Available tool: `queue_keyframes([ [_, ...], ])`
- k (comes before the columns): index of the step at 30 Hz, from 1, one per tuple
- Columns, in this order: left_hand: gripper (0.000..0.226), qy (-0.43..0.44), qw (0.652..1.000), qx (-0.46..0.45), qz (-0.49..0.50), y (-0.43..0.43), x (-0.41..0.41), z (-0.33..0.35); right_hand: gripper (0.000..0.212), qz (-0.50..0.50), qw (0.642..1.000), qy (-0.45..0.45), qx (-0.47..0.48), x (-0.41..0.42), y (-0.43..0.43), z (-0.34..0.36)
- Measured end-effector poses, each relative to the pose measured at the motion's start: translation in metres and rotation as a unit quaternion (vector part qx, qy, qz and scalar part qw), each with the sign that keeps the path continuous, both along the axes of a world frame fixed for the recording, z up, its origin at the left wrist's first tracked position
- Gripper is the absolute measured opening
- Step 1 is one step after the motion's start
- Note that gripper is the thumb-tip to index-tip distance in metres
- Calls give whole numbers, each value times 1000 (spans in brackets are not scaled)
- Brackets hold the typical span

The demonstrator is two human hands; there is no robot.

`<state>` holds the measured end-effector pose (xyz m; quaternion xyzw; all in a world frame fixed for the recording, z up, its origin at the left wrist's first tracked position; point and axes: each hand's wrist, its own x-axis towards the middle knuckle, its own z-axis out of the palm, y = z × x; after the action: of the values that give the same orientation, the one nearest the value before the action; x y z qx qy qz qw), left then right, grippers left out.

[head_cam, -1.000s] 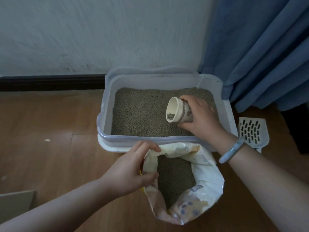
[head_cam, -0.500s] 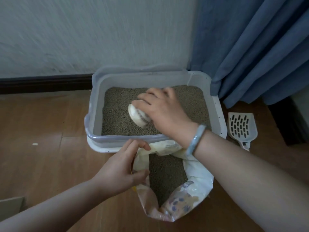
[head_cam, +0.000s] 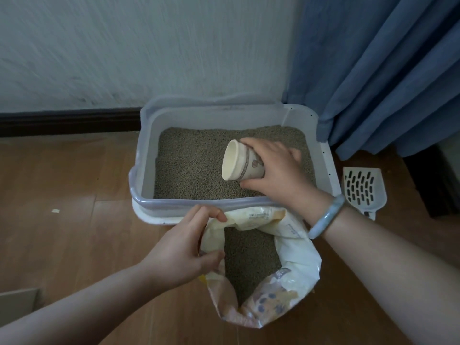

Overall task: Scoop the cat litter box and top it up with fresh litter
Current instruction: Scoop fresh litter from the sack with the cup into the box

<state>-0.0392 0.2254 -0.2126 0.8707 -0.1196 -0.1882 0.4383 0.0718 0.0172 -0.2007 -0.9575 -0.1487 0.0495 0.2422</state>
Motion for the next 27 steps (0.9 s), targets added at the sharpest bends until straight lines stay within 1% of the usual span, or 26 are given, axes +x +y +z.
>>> queue_keyframes([
  [2,49,-1,1000,-2,0,0,0,-1,82,-37,992,48,109,-4,-5,5],
  [4,49,-1,1000,-2,-1,0,0,0,81,-61,970,102,214,-10,-13,15],
  [9,50,1,1000,1,-1,1,-1,1,75,-46,912,207,350,-40,-39,43],
  [11,51,3,1000,1,-3,1,-1,1,77,-21,891,260,373,-57,-47,45],
  [13,51,4,1000,-1,-7,2,0,2,79,19,883,326,339,-73,-51,45],
  [14,51,3,1000,-1,-10,2,0,2,79,39,882,357,304,-80,-50,45],
  [15,52,3,1000,-1,-11,2,0,1,79,60,888,377,258,-86,-48,46],
  [16,54,4,1000,0,-10,2,-1,1,79,86,903,375,193,-91,-44,45],
  [18,57,7,1000,2,-6,2,-1,0,84,131,937,323,30,-100,-33,42],
  [19,56,7,1000,1,-5,2,-1,0,84,146,946,285,-39,-104,-24,40],
  [20,56,8,1000,0,-4,2,-1,0,83,152,952,249,-89,-108,-16,38],
  [23,57,9,1000,3,-1,2,-1,1,72,157,959,139,-190,-108,2,29],
  [25,58,12,1000,5,-1,2,-1,0,65,149,955,120,-228,-106,12,20],
  [27,58,16,1000,5,2,2,0,1,64,140,952,112,-249,-107,24,5],
])
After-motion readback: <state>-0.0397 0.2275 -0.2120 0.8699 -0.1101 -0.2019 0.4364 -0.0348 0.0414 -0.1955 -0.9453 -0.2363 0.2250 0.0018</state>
